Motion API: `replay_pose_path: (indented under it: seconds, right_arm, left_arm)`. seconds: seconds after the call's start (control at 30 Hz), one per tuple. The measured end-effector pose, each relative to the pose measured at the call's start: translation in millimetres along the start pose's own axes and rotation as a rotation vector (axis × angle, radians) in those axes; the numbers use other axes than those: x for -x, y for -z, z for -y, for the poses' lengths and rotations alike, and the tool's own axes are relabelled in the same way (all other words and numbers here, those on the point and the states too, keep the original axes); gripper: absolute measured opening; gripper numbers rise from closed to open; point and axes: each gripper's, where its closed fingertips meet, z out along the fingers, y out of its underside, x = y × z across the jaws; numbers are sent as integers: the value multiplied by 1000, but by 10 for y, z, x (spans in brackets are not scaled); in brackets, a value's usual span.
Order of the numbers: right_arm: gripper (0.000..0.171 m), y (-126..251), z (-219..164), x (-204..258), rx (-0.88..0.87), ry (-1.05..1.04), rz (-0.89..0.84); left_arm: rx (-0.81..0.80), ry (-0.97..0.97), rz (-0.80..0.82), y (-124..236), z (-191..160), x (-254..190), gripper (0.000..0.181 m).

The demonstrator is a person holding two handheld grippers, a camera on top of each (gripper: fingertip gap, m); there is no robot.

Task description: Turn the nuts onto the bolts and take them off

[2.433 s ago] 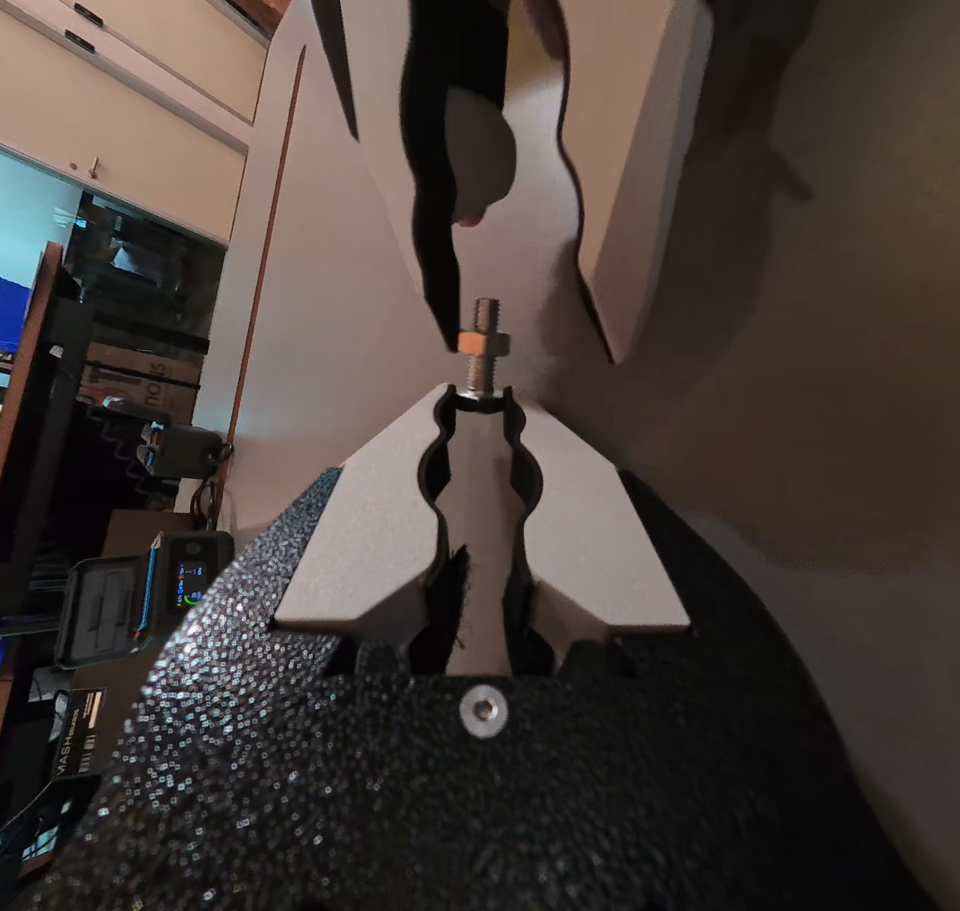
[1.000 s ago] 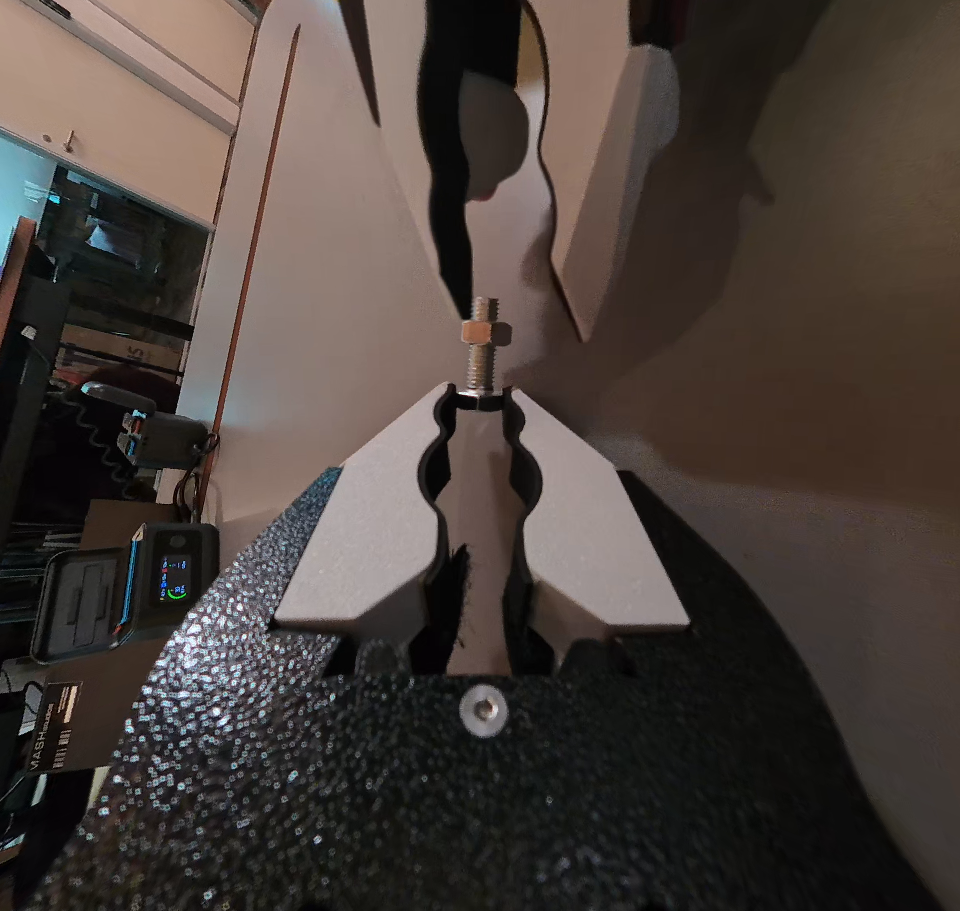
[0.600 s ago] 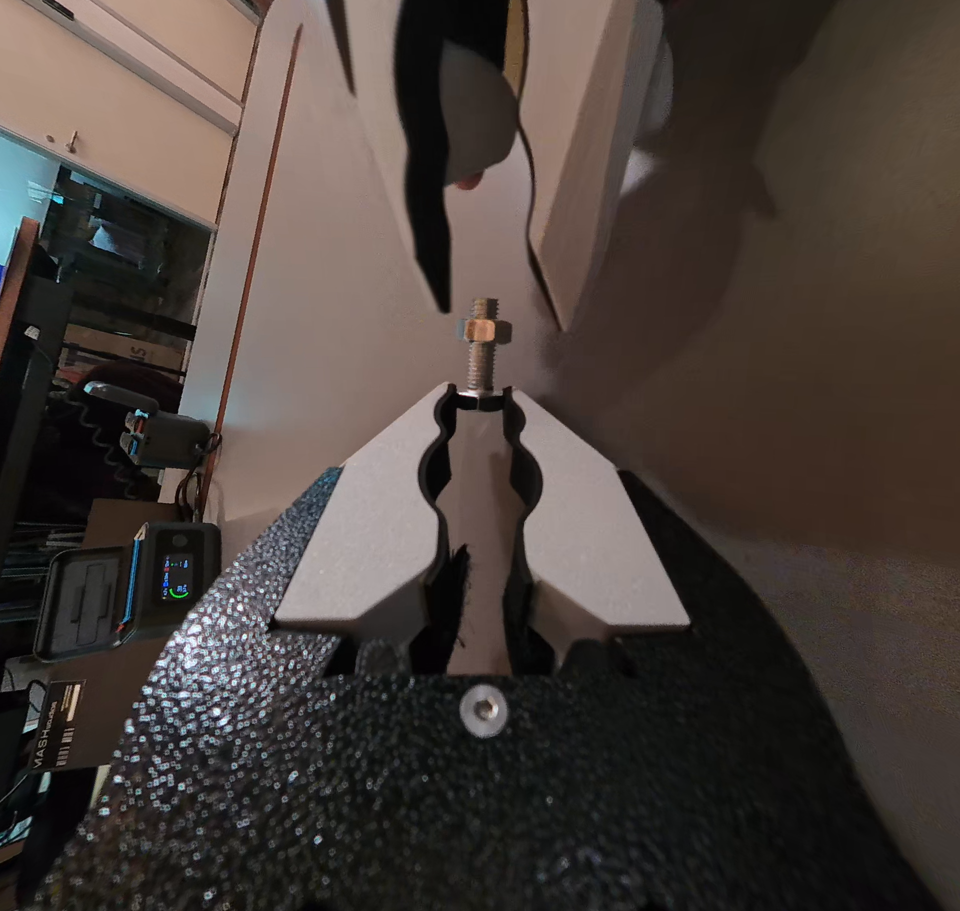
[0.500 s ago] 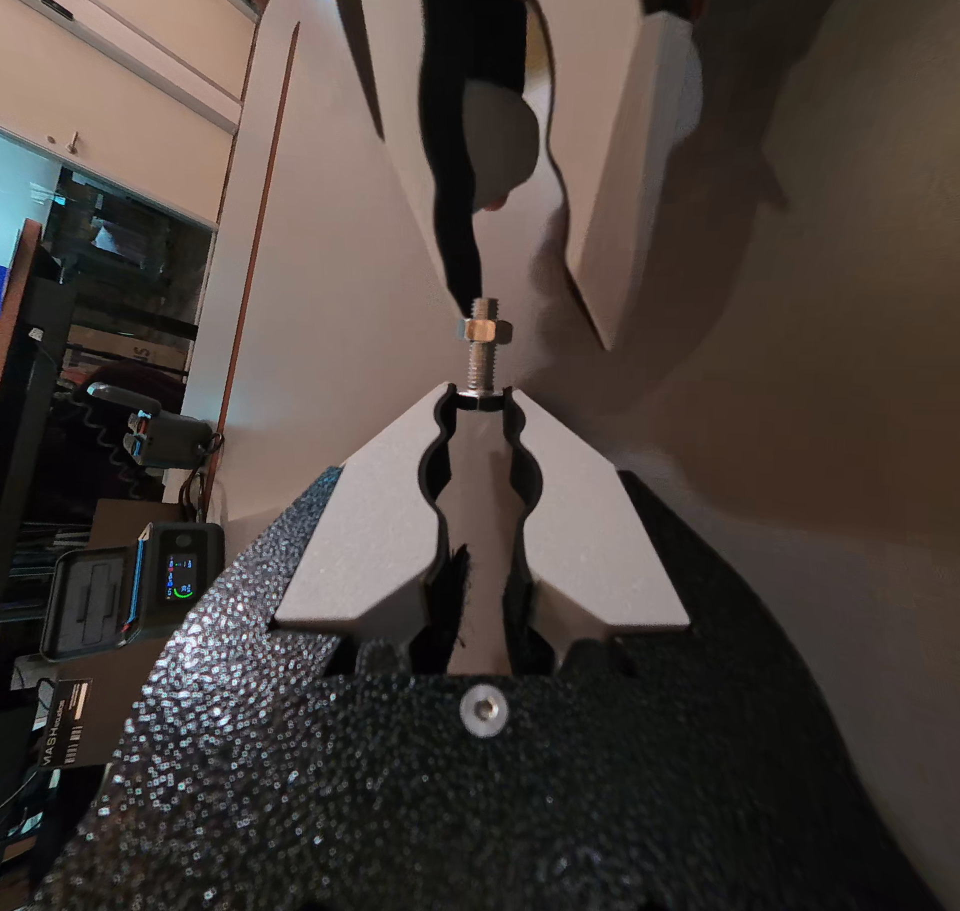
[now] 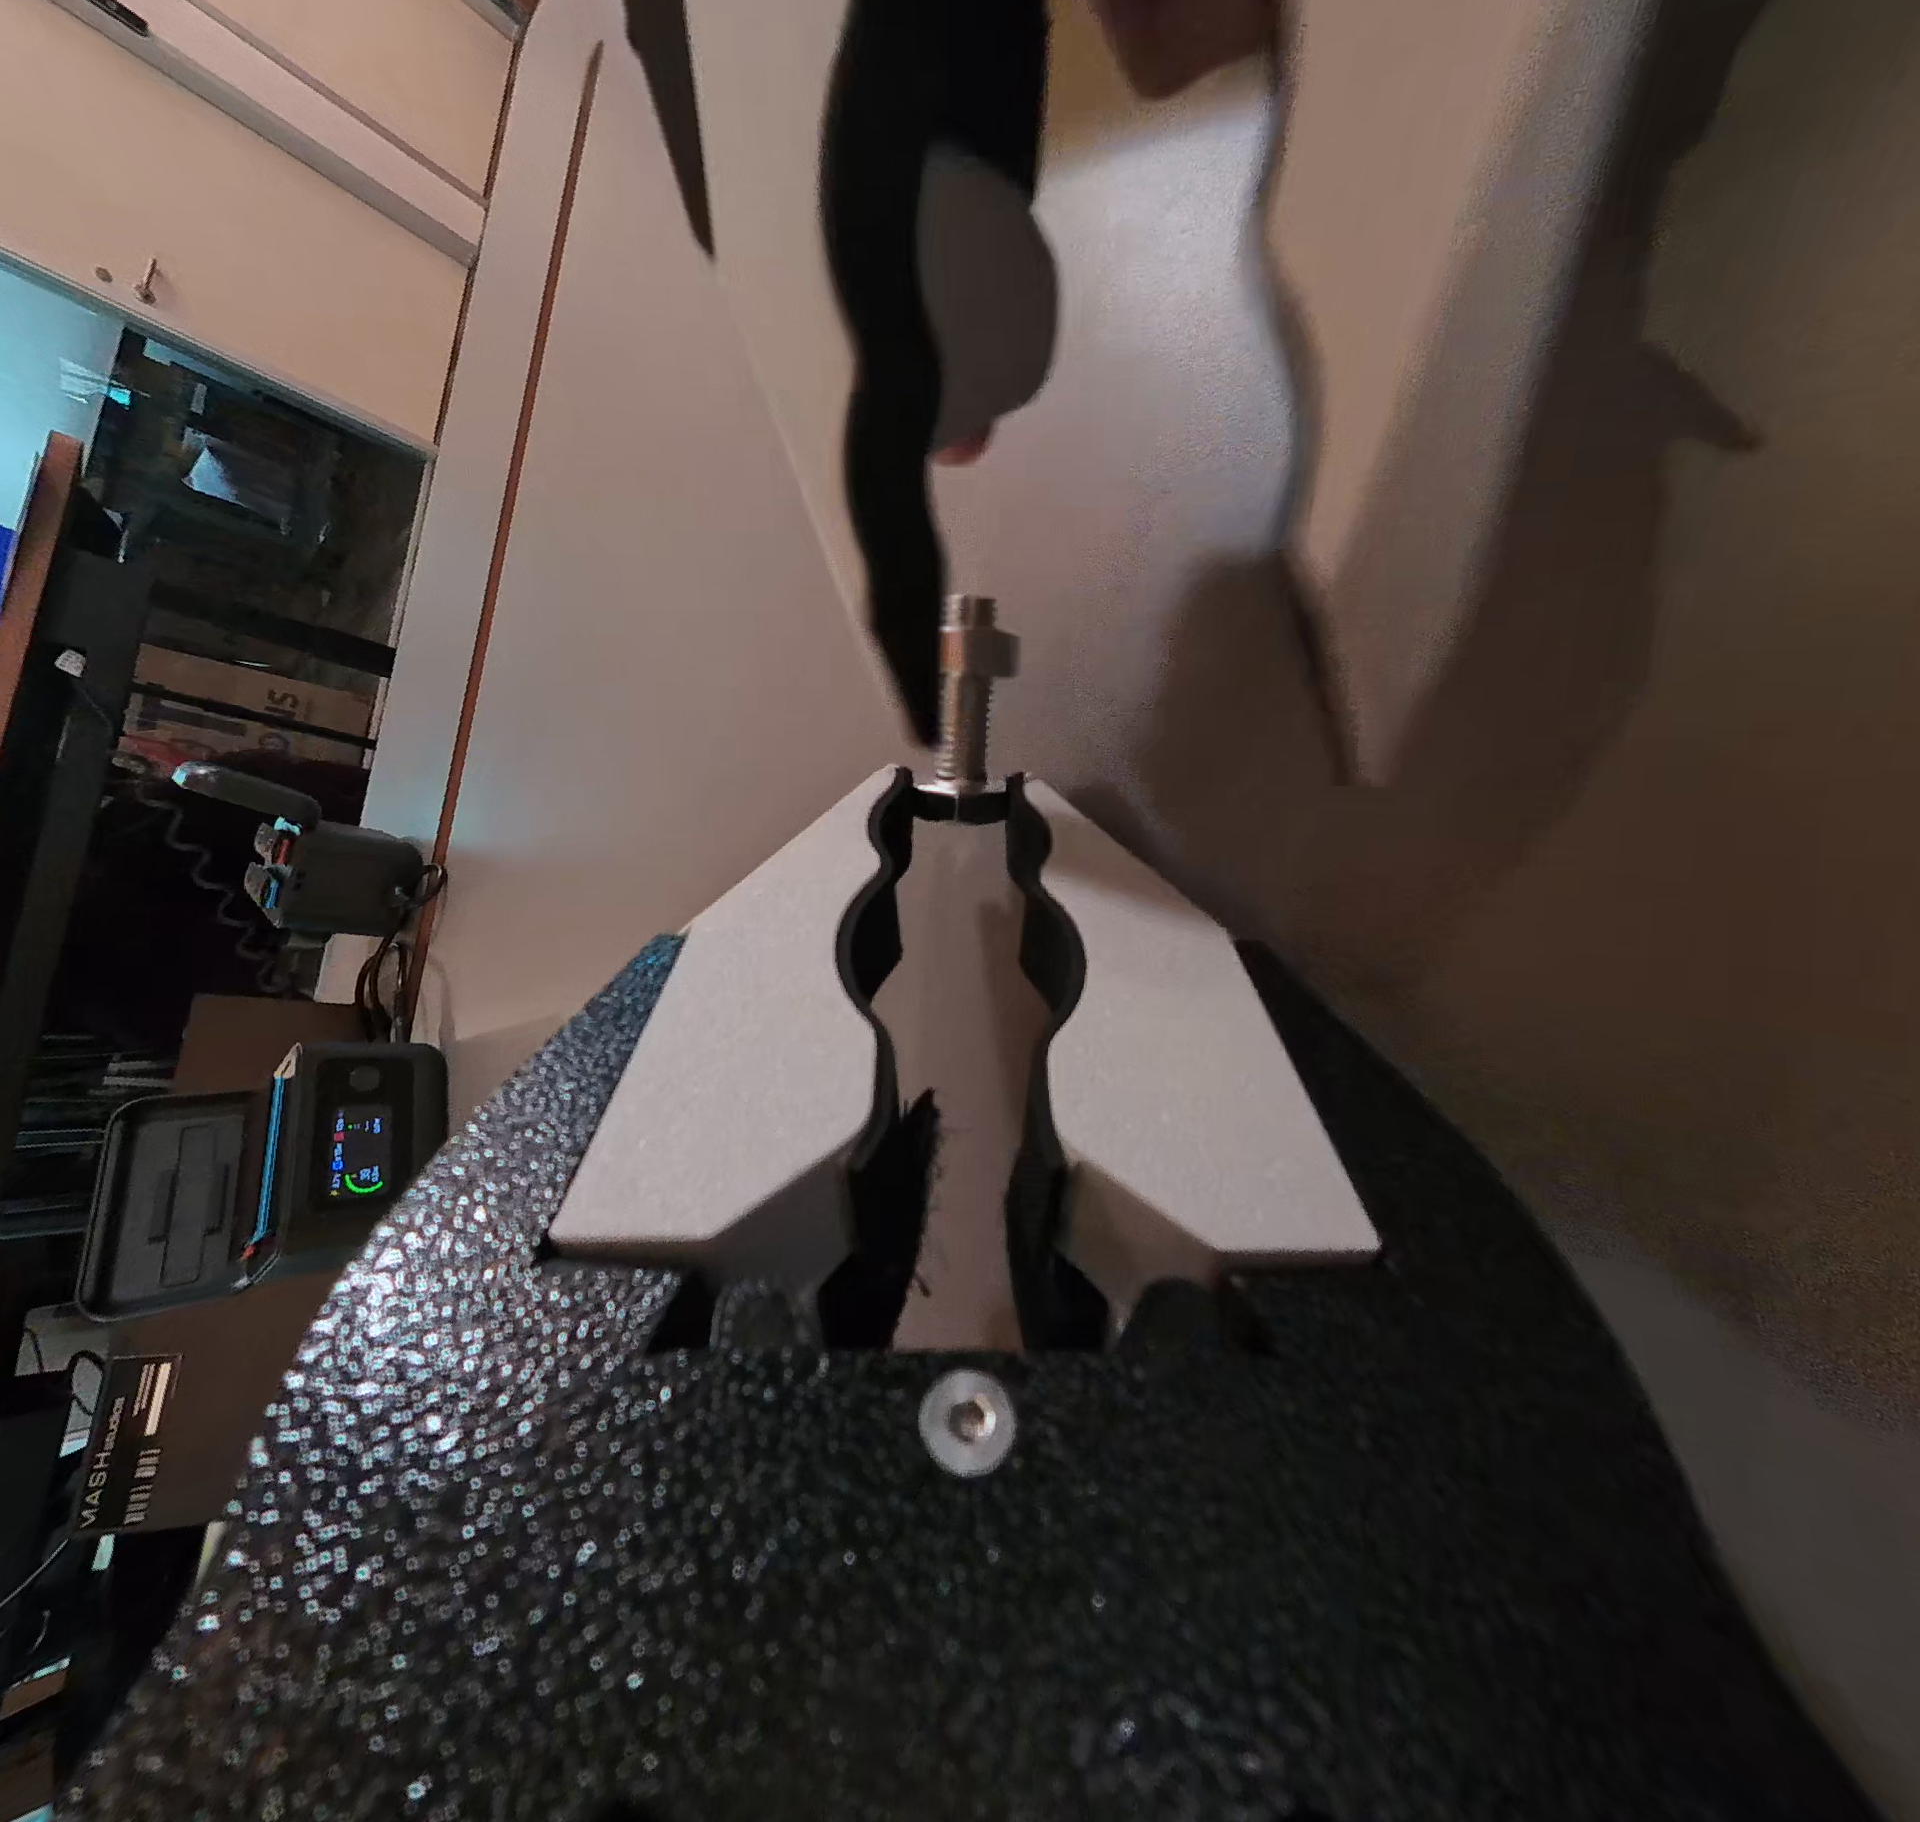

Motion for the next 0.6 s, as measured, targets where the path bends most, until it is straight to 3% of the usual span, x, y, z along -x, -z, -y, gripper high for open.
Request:
replay_pose_path:
  seconds: [0.03, 0.1, 0.2, 0.3, 0.37, 0.43, 0.5, 0.53, 0.6]
  right_arm:
    - [58, 24, 155, 182, -84, 53, 78]
    - [52, 85, 315, 190, -161, 44, 64]
    - [58, 125, -15, -161, 13, -42, -68]
    - [57, 111, -291, -192, 135, -112, -44]
    - [58, 40, -245, -74, 129, -93, 7]
    - [63, 9, -185, -104, 126, 60, -71]
    - [58, 18, 41, 50, -2, 215, -54]
    - [55, 35, 128, 90, -60, 219, -48]
    - [54, 56, 48, -67, 4, 119, -95]
  left_arm:
    - [1, 2, -1, -1, -1, 1, 16]
    - [-1, 0, 2, 3, -1, 3, 16]
    - [1, 1, 3, 1, -3, 7, 16]
    - [2, 4, 3, 2, -5, 10, 16]
    - [7, 3, 5, 0, -10, 13, 16]
    - [7, 20, 2, -1, -16, 23, 16]
    - [6, 15, 3, -2, -15, 23, 16]
    - [8, 11, 4, -4, -15, 22, 15]
    - [8, 6, 6, -4, -15, 23, 16]
